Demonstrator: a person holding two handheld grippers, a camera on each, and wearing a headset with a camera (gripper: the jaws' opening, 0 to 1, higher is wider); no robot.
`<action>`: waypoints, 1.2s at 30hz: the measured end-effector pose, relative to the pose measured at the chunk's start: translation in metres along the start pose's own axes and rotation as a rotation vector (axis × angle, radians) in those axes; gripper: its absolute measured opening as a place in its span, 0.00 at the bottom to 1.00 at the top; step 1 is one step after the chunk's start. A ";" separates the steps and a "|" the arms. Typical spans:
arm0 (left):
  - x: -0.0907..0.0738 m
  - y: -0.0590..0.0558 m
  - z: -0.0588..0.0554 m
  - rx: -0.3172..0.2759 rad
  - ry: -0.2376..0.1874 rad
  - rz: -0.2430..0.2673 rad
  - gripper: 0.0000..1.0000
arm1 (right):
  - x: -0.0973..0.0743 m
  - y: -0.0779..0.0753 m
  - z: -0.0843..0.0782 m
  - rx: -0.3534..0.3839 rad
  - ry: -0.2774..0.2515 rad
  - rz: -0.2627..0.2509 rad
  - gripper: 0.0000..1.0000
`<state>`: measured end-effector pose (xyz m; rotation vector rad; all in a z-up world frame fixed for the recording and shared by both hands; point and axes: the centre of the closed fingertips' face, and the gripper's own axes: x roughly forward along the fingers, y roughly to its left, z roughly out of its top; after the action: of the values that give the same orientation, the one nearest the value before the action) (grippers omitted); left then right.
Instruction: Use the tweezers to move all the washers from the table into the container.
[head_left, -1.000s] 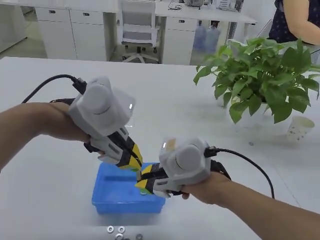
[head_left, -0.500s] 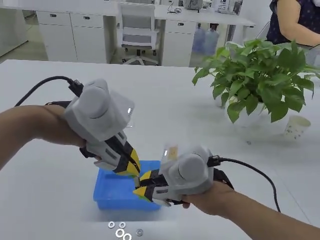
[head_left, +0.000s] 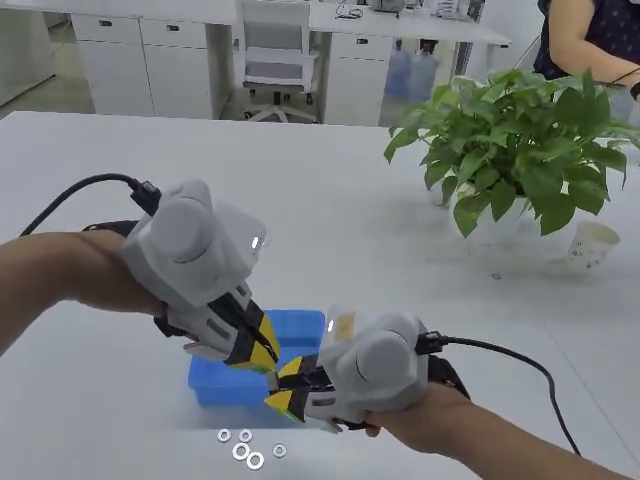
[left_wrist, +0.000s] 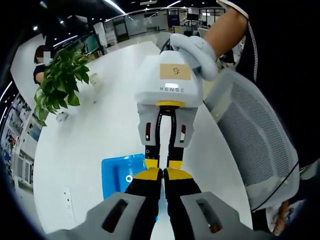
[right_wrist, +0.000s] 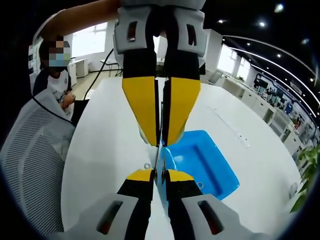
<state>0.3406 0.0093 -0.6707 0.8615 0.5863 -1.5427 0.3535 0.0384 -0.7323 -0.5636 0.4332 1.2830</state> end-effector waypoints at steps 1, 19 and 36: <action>0.001 -0.001 0.000 0.000 0.000 -0.001 0.06 | 0.001 0.002 -0.001 0.000 0.001 0.002 0.10; 0.024 -0.018 -0.012 -0.001 0.011 -0.035 0.06 | 0.010 0.018 -0.023 0.023 0.019 -0.008 0.10; 0.040 -0.024 -0.023 -0.016 0.017 -0.066 0.06 | 0.021 0.027 -0.041 0.031 0.053 0.005 0.11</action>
<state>0.3208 0.0066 -0.7187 0.8509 0.6443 -1.5895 0.3323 0.0343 -0.7814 -0.5715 0.4980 1.2658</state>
